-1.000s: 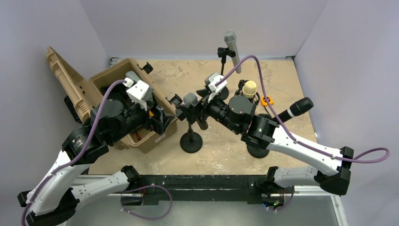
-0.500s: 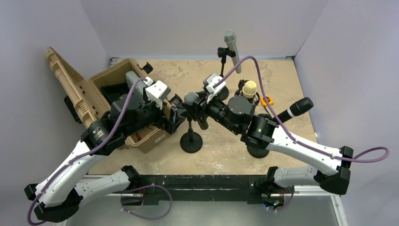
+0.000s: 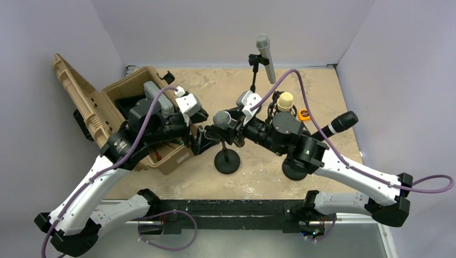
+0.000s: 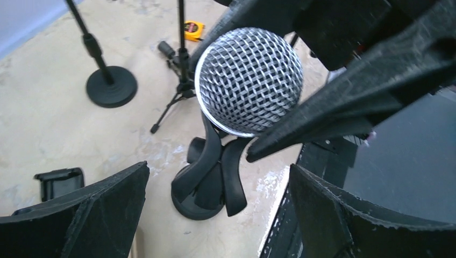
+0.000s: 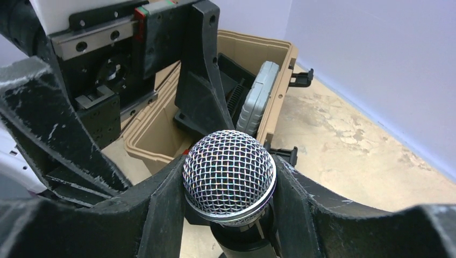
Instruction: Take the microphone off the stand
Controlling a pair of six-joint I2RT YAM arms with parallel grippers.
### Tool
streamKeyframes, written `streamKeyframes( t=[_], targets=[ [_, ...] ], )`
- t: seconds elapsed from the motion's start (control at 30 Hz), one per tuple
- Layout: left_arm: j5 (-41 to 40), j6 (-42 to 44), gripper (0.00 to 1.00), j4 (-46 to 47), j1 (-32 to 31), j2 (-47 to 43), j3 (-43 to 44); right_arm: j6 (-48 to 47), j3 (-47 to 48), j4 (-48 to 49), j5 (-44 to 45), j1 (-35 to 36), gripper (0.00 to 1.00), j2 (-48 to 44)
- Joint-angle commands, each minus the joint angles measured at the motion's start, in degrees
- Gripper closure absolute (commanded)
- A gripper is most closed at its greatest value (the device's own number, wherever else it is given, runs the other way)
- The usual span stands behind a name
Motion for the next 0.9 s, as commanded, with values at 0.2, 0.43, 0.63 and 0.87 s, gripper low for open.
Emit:
streamKeyframes(
  t=[0.2, 0.43, 0.63, 0.87],
  targets=[
    [8.67, 10.13, 0.19, 3.38, 0.23, 0.68, -4.04, -1.08, 0.29, 5.78, -3.78, -1.90, 1.00, -2.78],
    [7.49, 11.81, 0.18, 6.14, 0.20, 1.65, -6.24, -0.67, -1.14, 6.83, -4.74, -2.73, 1.00, -3.29],
    [6.18, 12.75, 0.15, 8.05, 0.22, 2.31, -8.01, -0.28, -2.39, 8.22, -5.74, -3.07, 1.00, -3.39],
    [7.28, 9.95, 0.17, 10.44, 0.28, 5.24, -6.89, -1.05, -2.84, 8.55, -6.17, -3.13, 1.00, -3.49]
  ],
)
